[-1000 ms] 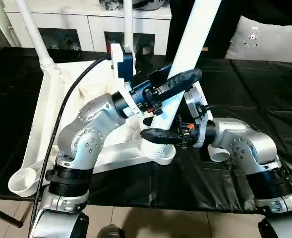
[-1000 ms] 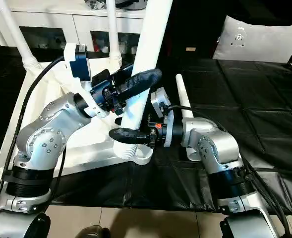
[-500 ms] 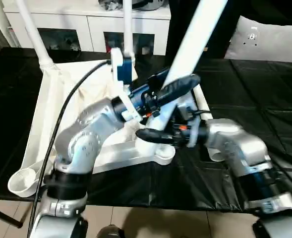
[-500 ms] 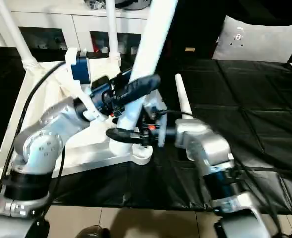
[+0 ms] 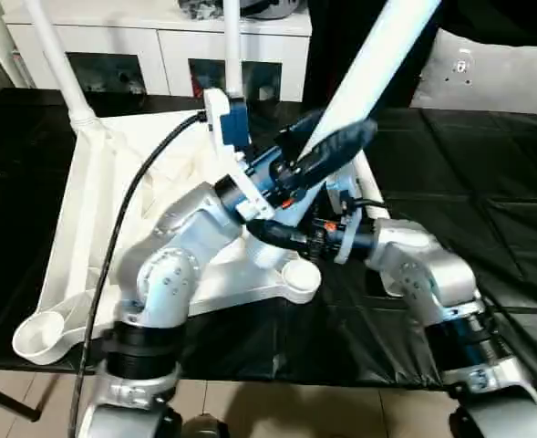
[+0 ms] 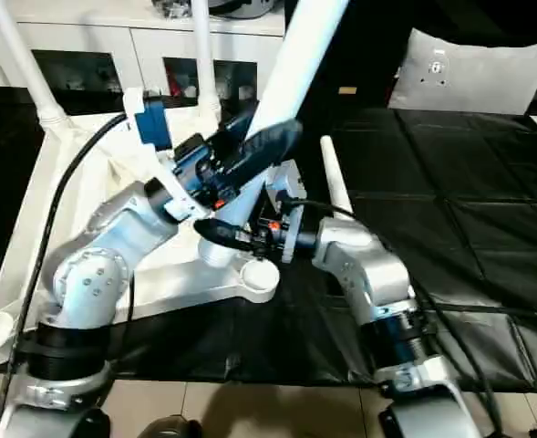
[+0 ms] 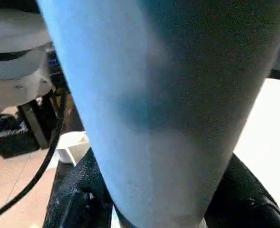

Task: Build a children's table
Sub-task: Pick table leg

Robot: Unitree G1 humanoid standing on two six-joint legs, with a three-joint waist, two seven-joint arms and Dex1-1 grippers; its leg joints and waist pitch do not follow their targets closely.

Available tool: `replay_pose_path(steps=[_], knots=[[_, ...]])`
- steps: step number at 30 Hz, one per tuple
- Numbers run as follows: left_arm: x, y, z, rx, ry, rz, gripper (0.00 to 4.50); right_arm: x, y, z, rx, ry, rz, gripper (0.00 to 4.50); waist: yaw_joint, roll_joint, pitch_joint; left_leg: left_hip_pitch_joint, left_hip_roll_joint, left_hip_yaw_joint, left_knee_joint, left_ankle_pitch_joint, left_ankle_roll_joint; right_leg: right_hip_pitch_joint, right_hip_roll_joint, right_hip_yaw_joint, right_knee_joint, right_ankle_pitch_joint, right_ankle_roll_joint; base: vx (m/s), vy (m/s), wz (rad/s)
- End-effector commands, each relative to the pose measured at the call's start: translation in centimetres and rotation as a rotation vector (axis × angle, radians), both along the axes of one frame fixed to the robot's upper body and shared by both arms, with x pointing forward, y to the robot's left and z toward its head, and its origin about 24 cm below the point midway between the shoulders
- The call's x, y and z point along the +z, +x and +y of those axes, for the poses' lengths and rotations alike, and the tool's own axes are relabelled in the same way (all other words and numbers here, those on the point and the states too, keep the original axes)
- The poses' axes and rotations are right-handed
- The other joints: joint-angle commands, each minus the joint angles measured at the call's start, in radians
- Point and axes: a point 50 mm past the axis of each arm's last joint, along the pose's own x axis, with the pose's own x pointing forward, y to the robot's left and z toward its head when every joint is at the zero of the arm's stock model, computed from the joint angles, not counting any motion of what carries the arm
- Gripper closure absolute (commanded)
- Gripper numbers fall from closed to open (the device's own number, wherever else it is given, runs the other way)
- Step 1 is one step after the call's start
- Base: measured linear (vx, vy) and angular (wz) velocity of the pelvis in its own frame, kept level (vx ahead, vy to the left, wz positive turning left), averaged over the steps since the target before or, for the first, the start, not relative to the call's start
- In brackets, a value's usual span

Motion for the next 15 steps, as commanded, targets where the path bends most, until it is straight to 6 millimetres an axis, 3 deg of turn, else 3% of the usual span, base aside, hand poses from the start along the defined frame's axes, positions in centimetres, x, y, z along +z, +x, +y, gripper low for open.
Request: replay_pose_path(steps=[1,5,9,10,12,15], knots=[[1.6,-1.3,-2.0,-0.149,-0.047,-0.041,1.20,-0.7,0.5,-0.7,-0.089,0.015,0.095,2.56,0.001,0.001,-0.070,0.029,0.042,-0.016,-0.065,-0.226,-0.005,0.044,-0.062,0.026,-0.077,-0.118,-0.204,0.000,0.000,0.00],[1.6,0.2,0.8,-0.022,-0.107,0.014,1.20,-0.5,0.1,-2.4,-0.142,0.056,0.110,2.57,0.009,0.004,-0.071,0.032,0.041,-0.015,-0.065,-0.229,-0.012,0.042,-0.060,0.025,-0.077,-0.113,-0.209,0.000,0.000,0.00],[0.6,0.7,2.4,0.048,-0.051,0.029,1.20,-0.6,-0.3,-3.2,-0.175,0.039,0.100,2.59,0.006,0.001,-0.071,0.028,0.038,-0.017,-0.066,-0.225,-0.014,0.047,-0.060,0.025,-0.079,-0.119,-0.181,0.000,0.000,0.00],[-0.2,0.7,3.0,0.075,0.013,0.030,1.20,-0.5,-0.5,-3.5,-0.192,0.032,0.093,2.59,0.003,0.003,-0.069,0.028,0.038,-0.017,-0.069,-0.232,-0.015,0.045,-0.061,0.026,-0.081,-0.153,-0.159,0.000,0.000,0.00],[-1.1,0.8,3.5,0.098,0.094,0.034,1.20,-0.5,-0.5,-3.8,-0.211,0.011,0.086,2.59,0.000,0.005,-0.070,0.030,0.039,-0.019,-0.070,-0.233,-0.022,0.043,-0.061,0.026,-0.082,-0.173,-0.147,0.000,0.000,0.00],[-4.3,0.6,4.9,0.150,0.408,0.031,1.20,-0.6,-0.4,-4.4,-0.316,-0.076,0.062,2.59,-0.004,0.008,-0.069,0.032,0.041,-0.021,-0.075,-0.245,-0.031,0.035,-0.058,0.027,-0.081,-0.196,-0.127,0.000,0.000,0.00]])
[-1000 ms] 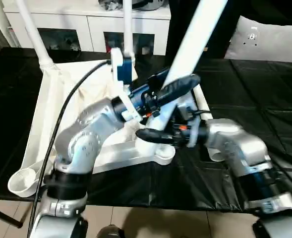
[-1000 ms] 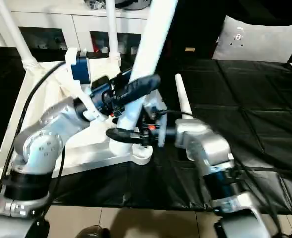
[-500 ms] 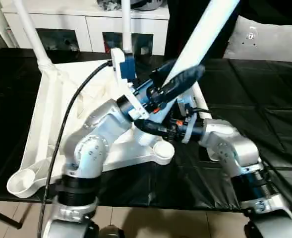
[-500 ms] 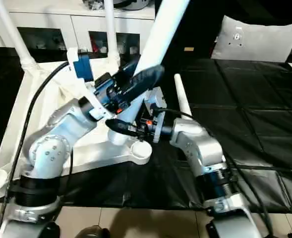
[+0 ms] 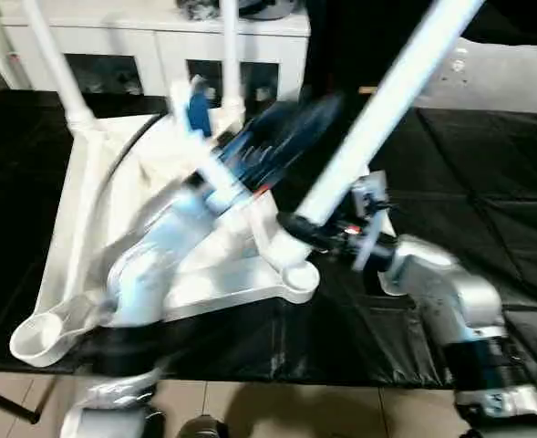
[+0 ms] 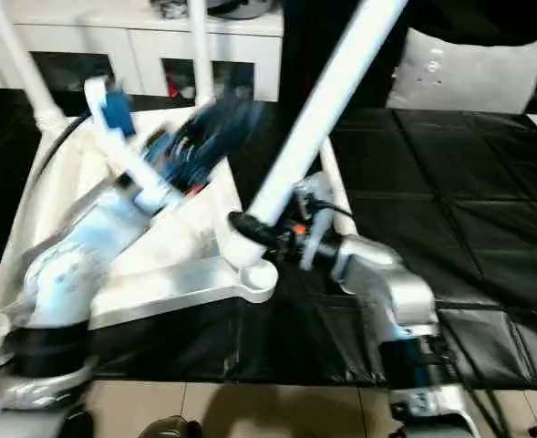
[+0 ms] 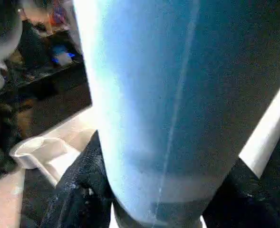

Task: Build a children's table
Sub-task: Pick table leg

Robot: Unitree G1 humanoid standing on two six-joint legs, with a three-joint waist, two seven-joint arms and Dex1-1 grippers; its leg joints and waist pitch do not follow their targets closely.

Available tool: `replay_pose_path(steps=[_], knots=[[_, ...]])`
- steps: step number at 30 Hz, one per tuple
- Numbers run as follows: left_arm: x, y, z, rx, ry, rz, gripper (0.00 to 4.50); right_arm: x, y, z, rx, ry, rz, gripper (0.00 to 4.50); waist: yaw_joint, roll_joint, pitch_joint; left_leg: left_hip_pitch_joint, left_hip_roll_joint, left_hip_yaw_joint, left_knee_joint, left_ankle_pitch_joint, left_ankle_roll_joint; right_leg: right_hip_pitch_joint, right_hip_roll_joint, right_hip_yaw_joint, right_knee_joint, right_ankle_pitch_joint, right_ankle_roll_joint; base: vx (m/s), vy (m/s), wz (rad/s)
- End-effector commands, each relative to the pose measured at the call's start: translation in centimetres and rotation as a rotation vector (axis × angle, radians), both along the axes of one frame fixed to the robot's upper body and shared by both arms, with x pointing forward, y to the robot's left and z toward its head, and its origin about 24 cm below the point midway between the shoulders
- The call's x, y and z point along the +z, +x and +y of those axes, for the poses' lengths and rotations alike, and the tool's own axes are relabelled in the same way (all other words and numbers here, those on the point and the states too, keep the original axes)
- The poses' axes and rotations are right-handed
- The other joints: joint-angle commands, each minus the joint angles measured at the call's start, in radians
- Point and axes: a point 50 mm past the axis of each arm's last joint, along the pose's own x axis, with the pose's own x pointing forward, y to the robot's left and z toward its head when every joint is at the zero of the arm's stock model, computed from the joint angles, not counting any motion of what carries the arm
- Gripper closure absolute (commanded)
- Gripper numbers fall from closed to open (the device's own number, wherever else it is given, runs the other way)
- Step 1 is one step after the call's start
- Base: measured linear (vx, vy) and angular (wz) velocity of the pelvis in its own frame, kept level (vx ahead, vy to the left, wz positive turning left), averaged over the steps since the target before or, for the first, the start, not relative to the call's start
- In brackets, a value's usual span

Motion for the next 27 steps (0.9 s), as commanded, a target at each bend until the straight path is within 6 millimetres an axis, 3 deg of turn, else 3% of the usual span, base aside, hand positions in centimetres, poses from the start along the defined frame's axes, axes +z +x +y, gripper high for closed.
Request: replay_pose_path(steps=[1,3,4,9,10,14,15,16,19,21,27], knots=[[-3.1,-0.3,0.8,0.014,0.288,0.012,1.20,0.2,0.4,-0.8,-0.124,-0.087,-0.023,2.59,0.003,0.005,-0.067,0.032,0.041,-0.022,-0.075,-0.256,-0.040,0.031,-0.059,0.027,-0.085,-0.216,-0.115,0.000,0.000,0.00],[-3.7,-0.4,1.1,0.008,0.341,0.014,1.20,0.2,0.4,-1.0,-0.147,-0.093,-0.015,2.59,0.003,0.011,-0.068,0.037,0.039,-0.019,-0.074,-0.268,-0.060,0.027,-0.060,0.028,-0.082,-0.228,-0.114,0.000,0.000,0.00],[-5.2,-0.8,2.0,-0.005,0.484,0.019,1.20,0.4,0.2,-0.9,-0.160,-0.096,0.002,2.60,0.008,0.012,-0.067,0.041,0.041,-0.021,-0.077,-0.286,-0.064,0.024,-0.060,0.029,-0.083,-0.231,-0.120,0.000,0.000,0.00],[-7.0,-1.5,3.2,-0.071,0.620,0.045,1.20,0.7,-0.3,-0.4,-0.135,-0.130,-0.011,2.60,0.010,0.014,-0.066,0.039,0.041,-0.022,-0.082,-0.306,-0.078,0.023,-0.061,0.029,-0.077,-0.201,-0.128,0.000,0.000,0.00],[-7.7,-2.0,3.4,-0.129,0.674,0.056,1.48,0.6,-0.5,-0.1,-0.146,-0.179,-0.062,2.60,0.009,0.014,-0.066,0.038,0.041,-0.021,-0.082,-0.308,-0.081,0.023,-0.063,0.030,-0.077,-0.198,-0.131,0.000,0.000,0.00],[-8.6,-2.3,3.8,-0.161,0.732,0.080,1.60,0.7,-0.7,0.1,-0.164,-0.172,-0.131,2.60,0.007,0.012,-0.064,0.039,0.040,-0.018,-0.082,-0.330,-0.087,0.020,-0.067,0.033,-0.080,-0.236,-0.135,0.000,0.000,0.00],[-8.9,-2.3,3.9,-0.160,0.739,0.082,1.74,0.6,-0.8,0.1,-0.162,-0.163,-0.139,2.60,0.007,0.015,-0.063,0.039,0.040,-0.019,-0.081,-0.340,-0.086,0.018,-0.067,0.033,-0.082,-0.249,-0.130,0.000,0.000,0.00],[-9.1,-2.3,3.9,-0.166,0.738,0.089,1.95,0.6,-0.9,0.1,-0.184,-0.160,-0.142,2.60,0.007,0.015,-0.064,0.039,0.040,-0.020,-0.082,-0.340,-0.085,0.019,-0.066,0.033,-0.081,-0.247,-0.127,0.000,0.000,0.00],[-9.2,-2.4,3.9,-0.191,0.726,0.103,1.97,0.8,-1.1,0.0,-0.214,-0.126,-0.162,2.60,0.004,0.017,-0.064,0.040,0.041,-0.021,-0.084,-0.357,-0.088,0.018,-0.065,0.032,-0.080,-0.234,-0.141,0.000,0.000,0.00],[-9.4,-2.5,3.8,-0.201,0.721,0.124,2.25,0.7,-1.2,-0.2,-0.224,-0.104,-0.153,2.60,0.004,0.020,-0.065,0.040,0.041,-0.021,-0.084,-0.355,-0.086,0.018,-0.064,0.032,-0.078,-0.222,-0.147,0.000,0.000,0.00],[-10.4,-2.6,4.0,-0.183,0.762,0.157,2.86,-0.4,-1.6,-0.6,-0.187,-0.145,-0.100,2.60,0.004,0.016,-0.064,0.038,0.040,-0.020,-0.083,-0.348,-0.078,0.022,-0.064,0.032,-0.080,-0.222,-0.146,0.000,0.000,0.00]])
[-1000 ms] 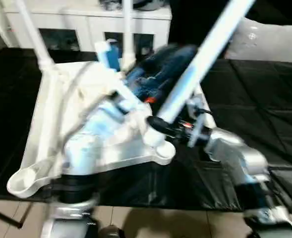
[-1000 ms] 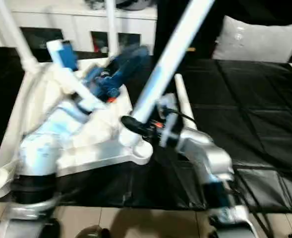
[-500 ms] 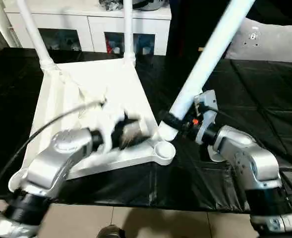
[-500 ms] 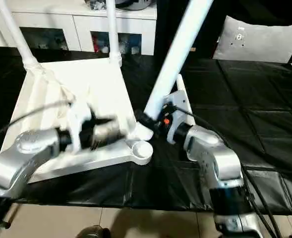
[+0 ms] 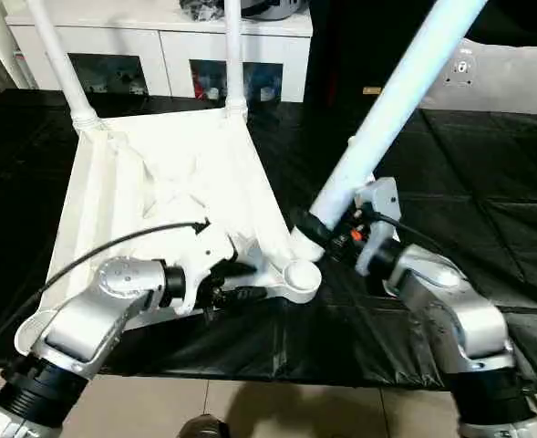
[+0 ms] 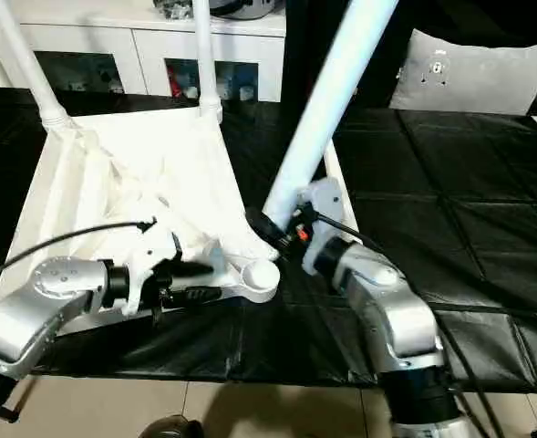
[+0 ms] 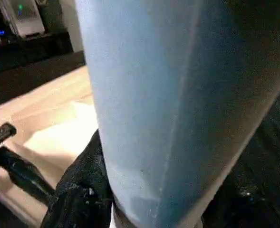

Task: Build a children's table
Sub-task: Pick table leg, then insert table leg to table base

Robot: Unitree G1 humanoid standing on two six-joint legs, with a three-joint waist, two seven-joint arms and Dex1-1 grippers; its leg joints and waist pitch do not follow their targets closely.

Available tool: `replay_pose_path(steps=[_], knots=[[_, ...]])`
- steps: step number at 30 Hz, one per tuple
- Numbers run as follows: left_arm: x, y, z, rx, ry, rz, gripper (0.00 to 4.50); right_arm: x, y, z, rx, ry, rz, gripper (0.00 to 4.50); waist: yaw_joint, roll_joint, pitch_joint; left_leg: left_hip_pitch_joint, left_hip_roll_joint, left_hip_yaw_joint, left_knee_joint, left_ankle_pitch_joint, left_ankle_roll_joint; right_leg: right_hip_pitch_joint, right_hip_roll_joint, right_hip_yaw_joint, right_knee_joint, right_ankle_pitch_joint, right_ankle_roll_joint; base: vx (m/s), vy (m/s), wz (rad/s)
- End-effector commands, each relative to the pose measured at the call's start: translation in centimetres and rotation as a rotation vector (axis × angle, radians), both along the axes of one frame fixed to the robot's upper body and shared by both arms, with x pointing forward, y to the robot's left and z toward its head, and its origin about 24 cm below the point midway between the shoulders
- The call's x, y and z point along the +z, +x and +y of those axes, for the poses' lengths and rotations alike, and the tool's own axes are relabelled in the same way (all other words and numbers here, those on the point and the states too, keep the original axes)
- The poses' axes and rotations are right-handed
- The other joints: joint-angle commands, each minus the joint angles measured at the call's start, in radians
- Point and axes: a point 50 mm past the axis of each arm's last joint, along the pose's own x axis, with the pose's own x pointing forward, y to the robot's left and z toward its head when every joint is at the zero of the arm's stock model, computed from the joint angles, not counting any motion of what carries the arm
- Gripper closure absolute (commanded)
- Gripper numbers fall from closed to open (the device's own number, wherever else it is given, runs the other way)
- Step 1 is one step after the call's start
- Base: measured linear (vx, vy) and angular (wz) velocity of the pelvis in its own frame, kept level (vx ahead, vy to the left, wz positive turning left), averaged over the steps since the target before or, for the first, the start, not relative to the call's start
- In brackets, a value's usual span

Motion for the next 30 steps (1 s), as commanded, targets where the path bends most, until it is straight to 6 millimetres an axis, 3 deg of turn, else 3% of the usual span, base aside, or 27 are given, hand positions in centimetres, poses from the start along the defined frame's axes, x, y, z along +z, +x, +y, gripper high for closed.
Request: replay_pose_path(steps=[1,3,4,9,14,20,22,23,26,30], knots=[[-0.6,0.0,0.0,0.000,0.046,-0.013,2.88,0.0,-0.3,0.1,0.010,-0.015,-0.020,2.60,-0.001,0.015,-0.065,0.037,0.040,-0.021,-0.081,-0.344,-0.076,0.023,-0.064,0.032,-0.081,-0.226,-0.145,0.000,0.000,0.00],[-0.9,0.0,0.0,0.001,0.070,-0.025,2.94,-0.1,-0.4,0.1,0.010,-0.015,-0.012,2.60,0.000,0.013,-0.065,0.036,0.041,-0.021,-0.082,-0.340,-0.072,0.023,-0.066,0.032,-0.083,-0.234,-0.141,0.000,0.000,0.00],[-1.0,0.0,0.0,0.003,0.081,-0.026,3.28,-0.2,-0.5,0.1,0.004,-0.013,-0.009,2.60,0.000,0.015,-0.065,0.036,0.042,-0.022,-0.081,-0.340,-0.071,0.023,-0.066,0.032,-0.083,-0.236,-0.141,0.000,0.000,0.00],[-1.8,0.2,0.4,-0.002,0.164,-0.044,3.56,-0.3,-0.4,0.2,0.004,-0.014,-0.013,2.60,-0.001,0.014,-0.064,0.039,0.044,-0.023,-0.083,-0.361,-0.074,0.020,-0.067,0.032,-0.084,-0.258,-0.141,0.000,0.000,0.00],[-1.8,0.4,0.2,0.001,0.160,-0.050,3.80,-0.3,-0.5,0.3,0.033,-0.005,0.007,2.60,-0.001,0.013,-0.063,0.039,0.043,-0.023,-0.083,-0.367,-0.073,0.019,-0.067,0.032,-0.084,-0.260,-0.147,0.000,0.000,0.00],[-1.6,0.5,-0.1,-0.022,0.124,-0.071,4.26,-0.1,-0.7,0.4,0.098,-0.010,0.014,2.60,0.000,0.012,-0.060,0.041,0.044,-0.025,-0.084,-0.404,-0.077,0.016,-0.071,0.033,-0.092,-0.336,-0.134,0.000,0.000,0.00],[-1.8,0.5,0.0,-0.044,0.142,-0.058,4.43,-0.2,-0.8,0.6,0.158,-0.042,0.032,2.60,-0.002,0.010,-0.062,0.037,0.043,-0.027,-0.085,-0.394,-0.074,0.021,-0.070,0.032,-0.090,-0.325,-0.135,0.000,0.000,0.00],[-1.9,0.5,0.1,-0.049,0.147,-0.056,4.47,-0.3,-0.8,0.6,0.170,-0.051,0.035,2.60,-0.003,0.016,-0.063,0.038,0.044,-0.027,-0.084,-0.381,-0.073,0.021,-0.070,0.033,-0.087,-0.300,-0.139,0.000,0.000,0.00],[-2.2,0.6,0.4,-0.080,0.182,-0.046,4.50,-0.4,-0.5,0.7,0.220,-0.094,0.049,2.60,-0.006,0.012,-0.065,0.035,0.042,-0.023,-0.081,-0.350,-0.063,0.023,-0.069,0.033,-0.084,-0.245,-0.155,0.000,0.000,0.00],[-2.4,0.8,0.6,-0.127,0.208,-0.037,4.50,-0.5,0.1,0.8,0.246,-0.133,0.050,2.60,-0.004,0.013,-0.064,0.038,0.044,-0.022,-0.080,-0.356,-0.066,0.022,-0.070,0.032,-0.083,-0.250,-0.169,0.000,0.000,0.00]])
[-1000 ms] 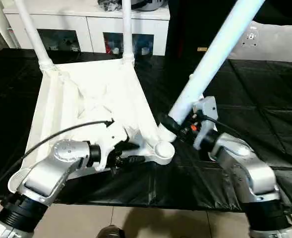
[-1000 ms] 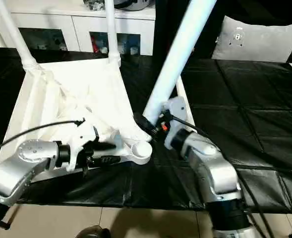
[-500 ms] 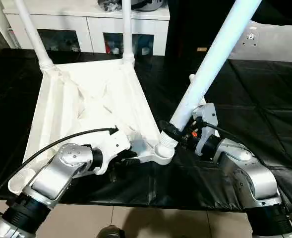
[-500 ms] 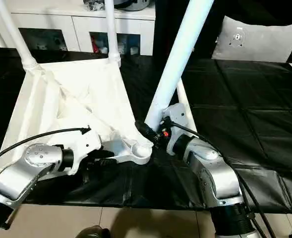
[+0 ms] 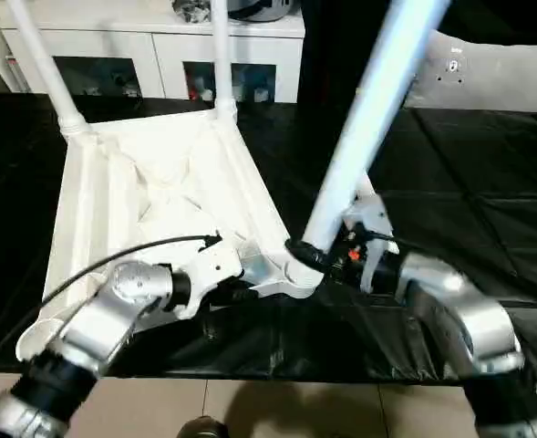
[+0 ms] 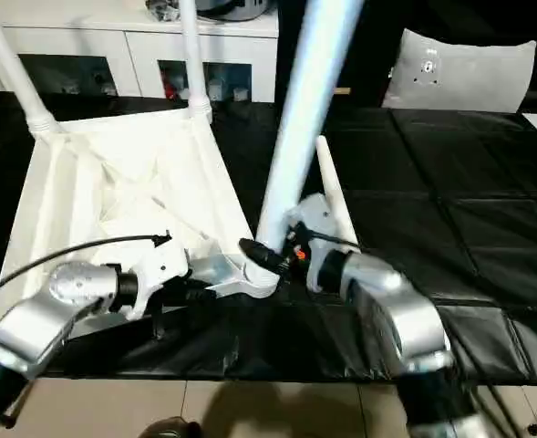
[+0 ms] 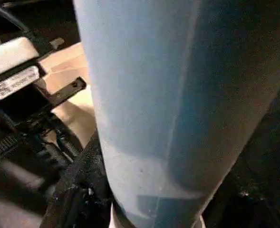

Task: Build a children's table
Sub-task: Insert table leg to table base

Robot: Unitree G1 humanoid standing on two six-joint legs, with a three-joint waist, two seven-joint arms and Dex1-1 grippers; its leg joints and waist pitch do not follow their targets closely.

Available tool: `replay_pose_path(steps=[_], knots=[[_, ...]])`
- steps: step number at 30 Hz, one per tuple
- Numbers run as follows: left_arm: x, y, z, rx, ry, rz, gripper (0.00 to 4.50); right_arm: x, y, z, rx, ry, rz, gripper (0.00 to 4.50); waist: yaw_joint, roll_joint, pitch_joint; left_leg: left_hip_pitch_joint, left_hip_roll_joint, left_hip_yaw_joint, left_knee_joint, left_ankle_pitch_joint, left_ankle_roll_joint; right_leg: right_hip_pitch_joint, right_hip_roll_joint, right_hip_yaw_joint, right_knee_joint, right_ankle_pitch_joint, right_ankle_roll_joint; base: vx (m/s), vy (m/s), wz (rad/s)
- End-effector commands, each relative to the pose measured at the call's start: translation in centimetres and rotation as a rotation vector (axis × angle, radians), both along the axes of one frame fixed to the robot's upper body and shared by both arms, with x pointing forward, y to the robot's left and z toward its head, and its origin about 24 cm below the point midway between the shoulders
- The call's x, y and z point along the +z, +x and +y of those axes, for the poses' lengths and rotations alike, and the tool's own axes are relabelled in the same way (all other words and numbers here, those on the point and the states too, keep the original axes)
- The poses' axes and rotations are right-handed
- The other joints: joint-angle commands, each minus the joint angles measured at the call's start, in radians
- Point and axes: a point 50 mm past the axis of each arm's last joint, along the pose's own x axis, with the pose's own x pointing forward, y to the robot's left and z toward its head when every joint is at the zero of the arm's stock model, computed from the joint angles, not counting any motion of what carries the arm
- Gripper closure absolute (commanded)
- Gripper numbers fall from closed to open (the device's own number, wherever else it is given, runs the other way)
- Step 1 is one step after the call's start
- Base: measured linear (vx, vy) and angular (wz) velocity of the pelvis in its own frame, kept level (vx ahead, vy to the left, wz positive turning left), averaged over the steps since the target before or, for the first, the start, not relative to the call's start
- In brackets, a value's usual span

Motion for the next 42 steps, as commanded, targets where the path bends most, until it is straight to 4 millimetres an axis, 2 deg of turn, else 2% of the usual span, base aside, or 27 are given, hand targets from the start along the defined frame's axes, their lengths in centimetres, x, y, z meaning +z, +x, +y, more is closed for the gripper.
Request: replay_pose_path(steps=[1,8,15,22,30,34,35,36,37,38,40,41,42], knots=[[-0.7,-0.1,0.6,-0.019,0.062,0.031,4.50,0.0,0.3,0.1,0.021,-0.028,-0.010,2.60,0.004,0.014,-0.065,0.038,0.044,-0.022,-0.079,-0.355,-0.066,0.021,-0.070,0.031,-0.082,-0.243,-0.174,0.000,0.000,0.00],[-0.5,0.5,0.6,-0.042,0.053,0.009,4.50,-1.1,0.7,0.3,0.049,-0.078,0.033,2.60,0.006,0.014,-0.064,0.040,0.044,-0.022,-0.079,-0.373,-0.071,0.021,-0.071,0.031,-0.084,-0.263,-0.174,0.000,0.000,0.00],[-0.4,0.2,0.3,-0.089,0.021,0.001,4.50,-1.7,0.9,0.3,0.029,-0.083,0.050,2.60,0.006,0.016,-0.064,0.040,0.045,-0.023,-0.080,-0.379,-0.072,0.021,-0.072,0.031,-0.084,-0.269,-0.177,0.000,0.000,0.00],[-0.1,0.1,0.0,-0.138,-0.007,-0.016,4.50,-2.5,1.1,0.3,0.032,0.000,0.134,2.60,0.006,0.016,-0.065,0.039,0.045,-0.023,-0.080,-0.383,-0.068,0.021,-0.071,0.031,-0.082,-0.254,-0.186,0.000,0.000,0.00],[-0.2,0.4,0.2,-0.119,-0.002,-0.022,4.50,-4.2,1.1,-1.0,-0.053,0.111,0.242,2.60,0.006,0.020,-0.067,0.039,0.046,-0.024,-0.080,-0.389,-0.066,0.020,-0.073,0.030,-0.085,-0.283,-0.185,0.000,0.000,0.00],[-0.2,0.4,0.2,-0.113,-0.003,-0.023,4.50,-4.4,1.0,-1.2,-0.064,0.121,0.251,2.60,0.007,0.021,-0.067,0.041,0.046,-0.024,-0.082,-0.403,-0.069,0.018,-0.074,0.030,-0.088,-0.314,-0.179,0.000,0.000,0.00],[-0.3,0.5,0.3,-0.103,-0.006,-0.025,4.50,-4.8,0.8,-1.4,-0.082,0.152,0.260,2.60,0.008,0.031,-0.067,0.041,0.046,-0.026,-0.082,-0.407,-0.071,0.018,-0.075,0.030,-0.087,-0.315,-0.179,0.000,0.000,0.00],[-0.3,0.6,0.3,-0.097,-0.008,-0.026,4.50,-5.1,0.5,-1.6,-0.094,0.177,0.264,2.60,0.007,0.031,-0.067,0.041,0.046,-0.025,-0.082,-0.413,-0.072,0.017,-0.075,0.031,-0.089,-0.313,-0.178,0.000,0.000,0.00],[-0.3,0.6,0.3,-0.097,-0.008,-0.026,4.50,-5.1,0.5,-1.6,-0.094,0.177,0.264,2.60,0.008,0.026,-0.067,0.042,0.046,-0.026,-0.083,-0.428,-0.071,0.017,-0.076,0.031,-0.091,-0.324,-0.175,0.000,0.000,0.00],[-0.3,0.7,0.3,-0.095,-0.008,-0.026,4.50,-5.4,0.2,-1.6,-0.099,0.185,0.261,2.60,0.008,0.027,-0.068,0.040,0.046,-0.028,-0.084,-0.423,-0.071,0.020,-0.075,0.029,-0.088,-0.317,-0.176,0.000,0.000,0.00],[-0.3,0.8,0.3,-0.094,-0.006,-0.025,4.50,-5.9,-0.3,-1.8,-0.102,0.123,0.220,2.60,0.008,0.034,-0.066,0.043,0.046,-0.026,-0.083,-0.435,-0.070,0.015,-0.075,0.031,-0.092,-0.320,-0.176,0.000,0.000,0.00],[-0.3,0.8,0.3,-0.094,-0.006,-0.025,4.50,-5.9,-0.3,-1.8,-0.102,0.123,0.220,2.60,0.009,0.032,-0.067,0.042,0.047,-0.027,-0.085,-0.435,-0.071,0.016,-0.075,0.030,-0.092,-0.323,-0.173,0.000,0.000,0.00],[-0.3,0.8,0.3,-0.095,-0.003,-0.025,4.50,-6.3,-0.5,-1.9,-0.091,0.002,0.155,2.60,0.010,0.032,-0.067,0.040,0.047,-0.027,-0.085,-0.431,-0.074,0.017,-0.076,0.030,-0.093,-0.329,-0.168,0.000,0.000,0.00]])
